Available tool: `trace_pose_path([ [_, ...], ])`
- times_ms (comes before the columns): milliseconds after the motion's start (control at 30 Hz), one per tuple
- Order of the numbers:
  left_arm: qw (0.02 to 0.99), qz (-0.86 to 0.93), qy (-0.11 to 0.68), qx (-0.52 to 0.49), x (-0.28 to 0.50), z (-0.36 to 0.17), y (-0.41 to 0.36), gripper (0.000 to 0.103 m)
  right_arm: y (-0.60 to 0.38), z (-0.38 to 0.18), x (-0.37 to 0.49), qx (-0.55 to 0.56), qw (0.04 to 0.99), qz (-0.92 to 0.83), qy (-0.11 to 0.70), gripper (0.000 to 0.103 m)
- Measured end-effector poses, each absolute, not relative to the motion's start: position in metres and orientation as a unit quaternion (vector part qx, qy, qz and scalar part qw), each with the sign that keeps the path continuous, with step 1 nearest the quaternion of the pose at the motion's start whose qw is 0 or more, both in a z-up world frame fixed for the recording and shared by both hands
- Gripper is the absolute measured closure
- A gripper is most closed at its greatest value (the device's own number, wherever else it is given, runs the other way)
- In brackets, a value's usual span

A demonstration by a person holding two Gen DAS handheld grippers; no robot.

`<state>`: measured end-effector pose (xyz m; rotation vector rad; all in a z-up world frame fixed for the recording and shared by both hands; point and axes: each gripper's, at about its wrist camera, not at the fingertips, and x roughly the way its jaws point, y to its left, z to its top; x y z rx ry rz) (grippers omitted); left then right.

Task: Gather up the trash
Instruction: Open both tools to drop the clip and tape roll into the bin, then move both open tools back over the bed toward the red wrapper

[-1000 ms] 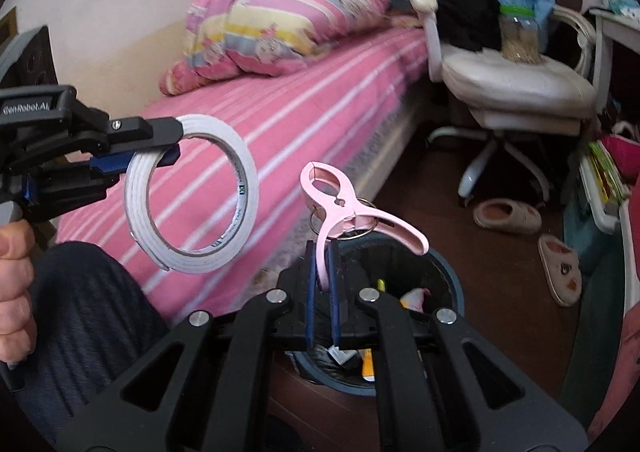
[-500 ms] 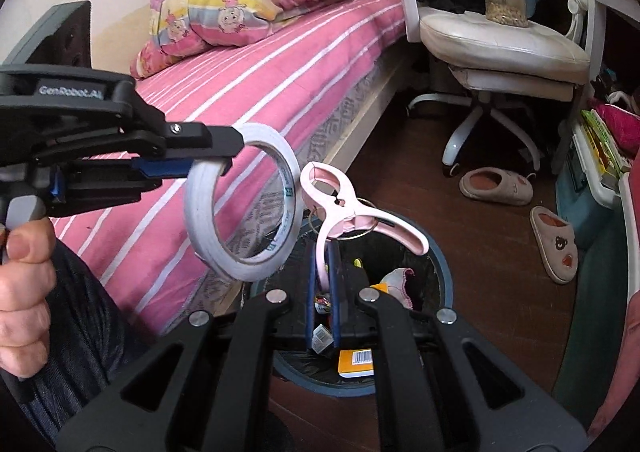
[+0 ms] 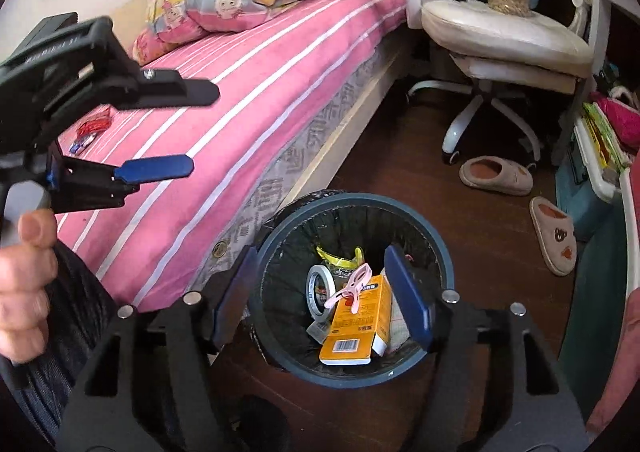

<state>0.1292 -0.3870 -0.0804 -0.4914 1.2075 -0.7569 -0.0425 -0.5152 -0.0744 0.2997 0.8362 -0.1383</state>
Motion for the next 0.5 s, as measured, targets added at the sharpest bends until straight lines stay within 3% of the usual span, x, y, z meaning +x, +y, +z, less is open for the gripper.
trace_pose_path([
  [233, 0.738, -0.34, 0.506, -0.289, 0.123, -0.055, -0.336, 0.025, -0.486, -0.038, -0.037, 0.148, 0.915, -0.037, 0.373, 0.024],
  [500, 0.755, -0.334, 0.446, -0.346, 0.124, -0.015, -0.255, 0.024, -0.425, 0.018, -0.006, 0.13, 0.934, 0.018, 0.332, 0.02],
])
